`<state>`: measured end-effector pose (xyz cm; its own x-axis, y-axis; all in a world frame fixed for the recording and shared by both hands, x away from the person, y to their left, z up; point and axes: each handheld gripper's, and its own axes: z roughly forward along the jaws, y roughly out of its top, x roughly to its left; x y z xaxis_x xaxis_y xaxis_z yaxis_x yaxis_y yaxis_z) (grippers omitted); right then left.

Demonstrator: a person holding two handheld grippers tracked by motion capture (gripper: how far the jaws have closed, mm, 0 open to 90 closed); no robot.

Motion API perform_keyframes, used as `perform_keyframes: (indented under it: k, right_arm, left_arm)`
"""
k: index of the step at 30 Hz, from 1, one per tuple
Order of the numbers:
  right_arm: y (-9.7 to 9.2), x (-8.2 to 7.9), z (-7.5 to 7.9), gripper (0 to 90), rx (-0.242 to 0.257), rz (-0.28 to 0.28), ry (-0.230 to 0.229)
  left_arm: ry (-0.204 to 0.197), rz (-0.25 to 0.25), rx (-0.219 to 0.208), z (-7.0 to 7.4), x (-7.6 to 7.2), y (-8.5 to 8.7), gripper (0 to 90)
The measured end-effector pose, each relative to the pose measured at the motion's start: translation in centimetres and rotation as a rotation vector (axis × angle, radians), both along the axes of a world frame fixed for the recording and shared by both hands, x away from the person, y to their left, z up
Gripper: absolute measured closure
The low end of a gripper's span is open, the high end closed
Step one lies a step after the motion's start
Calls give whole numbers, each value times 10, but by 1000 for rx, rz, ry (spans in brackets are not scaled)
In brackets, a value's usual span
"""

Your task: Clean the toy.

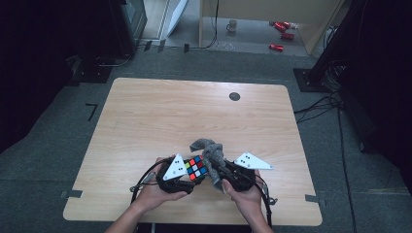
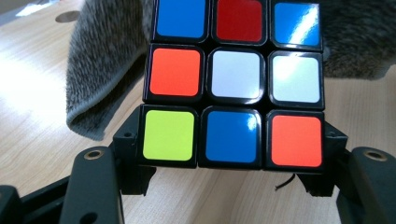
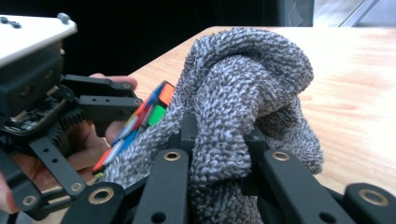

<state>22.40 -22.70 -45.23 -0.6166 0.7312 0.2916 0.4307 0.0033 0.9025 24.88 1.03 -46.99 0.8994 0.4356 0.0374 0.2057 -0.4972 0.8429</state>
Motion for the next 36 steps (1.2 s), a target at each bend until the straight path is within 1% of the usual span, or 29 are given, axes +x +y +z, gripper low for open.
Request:
perform_keyframes:
  k: [2,3,4,5,8,10,11,12,14,17,18,19,21,22,24,25,27,28,29,30,31,33,35,36]
  right_arm:
    - [5,-6,9,783,-5,12,-45]
    - [9,-9,14,782,-16,21,-72]
    - [12,-12,17,781,-28,27,-89]
    - [19,-16,21,780,-54,34,-113]
    - [30,-20,21,779,-109,35,-124]
    - [31,-19,16,780,-131,9,-136]
    - [30,-18,13,780,-150,-8,-142]
    - [29,-17,12,781,-159,-21,-144]
    - [25,-14,9,781,-160,-43,-129]
    - [27,-17,11,780,-171,-50,-137]
    - [29,-19,12,779,-178,-50,-149]
    - [34,-23,14,779,-196,-51,-166]
    - [42,-28,16,778,-201,-28,-175]
    - [46,-30,16,779,-217,-16,-185]
    - [50,-32,16,782,-262,-34,-213]
    - [49,-31,17,783,-260,-37,-213]
    - [41,-26,17,782,-229,-69,-195]
    - [37,-23,17,782,-214,-92,-180]
    - [34,-21,17,782,-193,-102,-162]
    - [33,-21,17,782,-181,-100,-156]
    - [35,-22,16,781,-181,-102,-158]
    - [42,-27,14,780,-186,-94,-176]
    - [47,-30,11,780,-155,-61,-156]
    - [49,-31,10,781,-158,-66,-161]
  left_arm:
    - [-17,16,35,-1,-1,-3,343]
    - [-22,21,46,-1,-1,-4,344]
    - [-29,24,62,-2,-2,-5,344]
    - [-35,30,69,-2,-2,-6,344]
    - [-52,43,93,-2,-4,-8,343]
    - [-55,43,104,-3,-5,-8,344]
    - [-56,39,105,-3,-5,-9,345]
    - [-58,34,108,-3,-6,-10,346]
    - [-59,35,104,-3,-7,-12,348]
    - [-64,36,97,-2,-7,-12,348]
    - [-69,42,95,-1,-7,-12,348]
    - [-75,46,98,0,-8,-12,348]
    - [-83,54,92,2,-9,-13,348]
    - [-91,56,98,2,-10,-13,348]
    - [-101,57,103,4,-11,-13,349]
    - [-100,56,102,4,-11,-13,349]
    - [-106,58,111,4,-12,-15,350]
    - [-108,57,114,4,-12,-16,349]
    - [-108,60,117,4,-12,-16,349]
    - [-110,63,121,4,-12,-17,349]
    - [-113,66,120,4,-13,-17,349]
    - [-113,68,124,4,-12,-17,349]
    - [-110,66,124,3,-12,-16,349]
    - [-100,66,111,2,-11,-16,349]
